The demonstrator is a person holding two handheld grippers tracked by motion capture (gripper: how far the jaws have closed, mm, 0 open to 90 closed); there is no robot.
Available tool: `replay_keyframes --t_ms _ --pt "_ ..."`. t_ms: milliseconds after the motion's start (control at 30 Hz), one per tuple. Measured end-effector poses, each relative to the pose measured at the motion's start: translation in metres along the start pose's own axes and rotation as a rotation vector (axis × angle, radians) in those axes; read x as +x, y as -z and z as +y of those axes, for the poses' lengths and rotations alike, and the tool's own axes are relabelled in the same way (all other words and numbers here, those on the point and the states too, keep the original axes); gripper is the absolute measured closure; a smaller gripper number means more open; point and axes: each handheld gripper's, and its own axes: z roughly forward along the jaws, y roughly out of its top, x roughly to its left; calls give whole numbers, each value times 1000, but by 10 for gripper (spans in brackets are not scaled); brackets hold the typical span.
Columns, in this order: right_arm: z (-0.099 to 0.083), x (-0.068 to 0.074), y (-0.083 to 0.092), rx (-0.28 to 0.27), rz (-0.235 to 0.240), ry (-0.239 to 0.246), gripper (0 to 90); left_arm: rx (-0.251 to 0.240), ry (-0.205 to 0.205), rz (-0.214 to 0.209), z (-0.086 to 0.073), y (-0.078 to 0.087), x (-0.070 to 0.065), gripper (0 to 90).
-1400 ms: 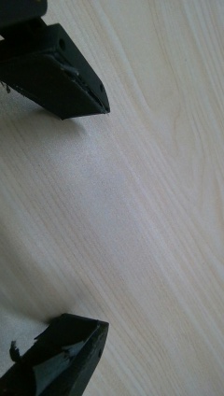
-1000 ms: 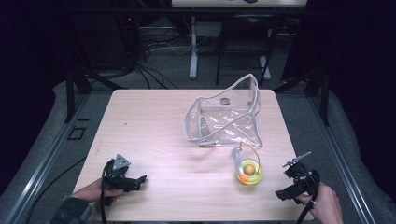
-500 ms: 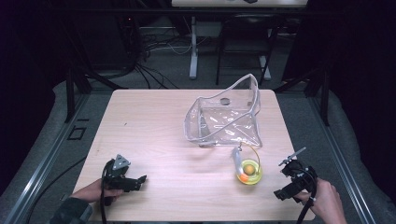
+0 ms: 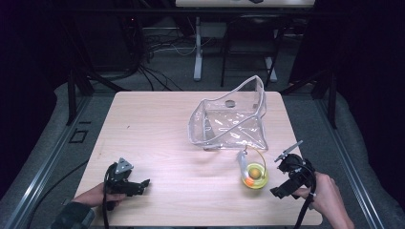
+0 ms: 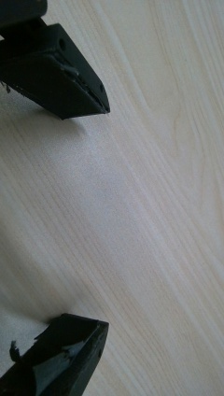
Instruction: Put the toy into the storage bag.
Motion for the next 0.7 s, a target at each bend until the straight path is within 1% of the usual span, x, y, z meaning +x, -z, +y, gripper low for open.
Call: replay_keyframes --t_ms 33,67,167,200,233,267,300,367,400,433,467,500,567,600,633,667,700 --pt "3 2 1 -12 -6 3 0 0 0 0 0 0 0 0" --pt "5 2 1 -18 -1 10 0 0 0 1 0 0 0 0" --pt "14 4 5 -40 -24 27 0 0 0 0 0 0 0 0" --pt "14 4 5 -40 -24 27 0 0 0 0 0 0 0 0" --pt "20 4 5 -57 -22 30 0 0 0 0 0 0 0 0" --pt "20 4 5 -57 -22 30 0 0 0 0 0 0 0 0" --pt "27 4 5 -58 -27 45 0 0 0 0 0 0 0 0" --pt "29 4 5 -56 -26 50 0 0 0 0 0 0 0 0" --pt "34 5 6 -60 -26 58 0 0 0 0 0 0 0 0" --pt "35 6 6 -61 -24 59 0 0 0 0 0 0 0 0" --pt "37 6 8 -54 -17 68 0 0 0 0 0 0 0 0" --pt "39 8 8 -51 -13 67 0 0 -1 1 0 0 0 0" --pt "42 9 9 -44 -18 75 7 0 0 0 0 0 0 0" --pt "47 10 10 -51 -18 88 55 0 -1 1 0 0 0 0" --pt "48 11 10 -63 -11 83 82 0 0 0 0 0 0 0" --pt "50 12 10 -51 -21 96 130 0 -1 1 0 0 0 0" --pt "51 13 11 -50 -22 99 179 0 0 0 0 0 0 0"
